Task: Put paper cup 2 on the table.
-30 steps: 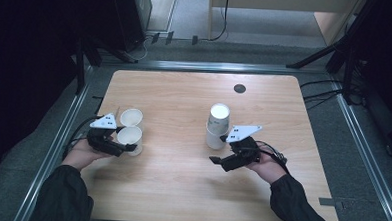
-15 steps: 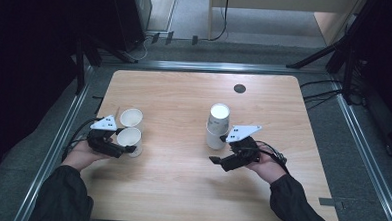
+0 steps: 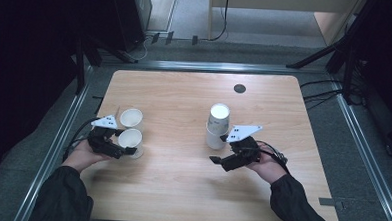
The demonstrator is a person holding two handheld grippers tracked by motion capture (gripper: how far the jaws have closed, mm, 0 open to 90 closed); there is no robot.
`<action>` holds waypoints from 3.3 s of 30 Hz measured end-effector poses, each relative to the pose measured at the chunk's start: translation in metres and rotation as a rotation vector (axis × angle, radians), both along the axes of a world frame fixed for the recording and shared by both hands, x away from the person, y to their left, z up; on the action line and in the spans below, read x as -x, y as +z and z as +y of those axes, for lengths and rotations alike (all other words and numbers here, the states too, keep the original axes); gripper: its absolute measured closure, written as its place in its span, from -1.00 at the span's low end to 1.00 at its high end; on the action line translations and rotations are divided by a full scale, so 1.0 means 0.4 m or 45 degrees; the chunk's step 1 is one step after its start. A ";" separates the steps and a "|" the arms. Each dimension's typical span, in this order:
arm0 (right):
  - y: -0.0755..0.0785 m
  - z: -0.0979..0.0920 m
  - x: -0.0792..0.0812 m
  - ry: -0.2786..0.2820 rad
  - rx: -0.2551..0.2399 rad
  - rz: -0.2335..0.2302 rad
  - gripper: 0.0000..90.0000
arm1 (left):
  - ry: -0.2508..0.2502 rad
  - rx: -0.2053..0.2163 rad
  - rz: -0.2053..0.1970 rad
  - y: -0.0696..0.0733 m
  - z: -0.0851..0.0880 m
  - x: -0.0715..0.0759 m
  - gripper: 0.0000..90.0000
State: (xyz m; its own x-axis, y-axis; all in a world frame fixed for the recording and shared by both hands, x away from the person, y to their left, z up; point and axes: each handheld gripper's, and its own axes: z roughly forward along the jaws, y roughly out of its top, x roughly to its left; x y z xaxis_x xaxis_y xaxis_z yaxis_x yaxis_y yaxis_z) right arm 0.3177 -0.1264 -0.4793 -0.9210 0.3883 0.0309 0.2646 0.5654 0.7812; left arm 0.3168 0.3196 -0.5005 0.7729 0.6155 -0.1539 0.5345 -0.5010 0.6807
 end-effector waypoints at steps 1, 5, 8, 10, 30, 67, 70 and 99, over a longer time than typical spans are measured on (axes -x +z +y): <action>0.000 0.000 0.000 0.000 0.000 0.001 -0.55 | 0.001 0.008 0.010 0.001 -0.001 0.000 -0.72; 0.000 -0.001 -0.001 0.003 0.001 0.003 -0.55 | 0.014 0.033 0.027 0.008 0.001 0.001 -0.78; 0.001 0.000 0.000 0.003 0.000 0.003 -0.55 | 0.013 0.036 0.021 0.013 0.001 0.005 -0.78; 0.002 -0.001 0.000 0.004 -0.001 0.001 -0.55 | 0.010 0.023 0.008 0.016 -0.001 0.009 -0.78; 0.000 -0.004 -0.004 0.026 -0.012 0.009 -0.55 | 0.027 0.046 -0.066 0.107 0.004 0.022 -0.79; 0.008 0.013 0.009 0.073 -0.005 0.006 -0.56 | -0.084 0.011 -0.025 0.160 -0.230 0.048 -0.79; 0.008 0.013 0.011 0.078 -0.008 0.010 -0.56 | -0.087 0.027 -0.020 0.161 -0.256 0.049 -0.79; 0.026 -0.004 0.056 0.111 -0.017 -0.027 -0.56 | -0.176 -0.005 -0.062 0.112 -0.425 0.075 -0.79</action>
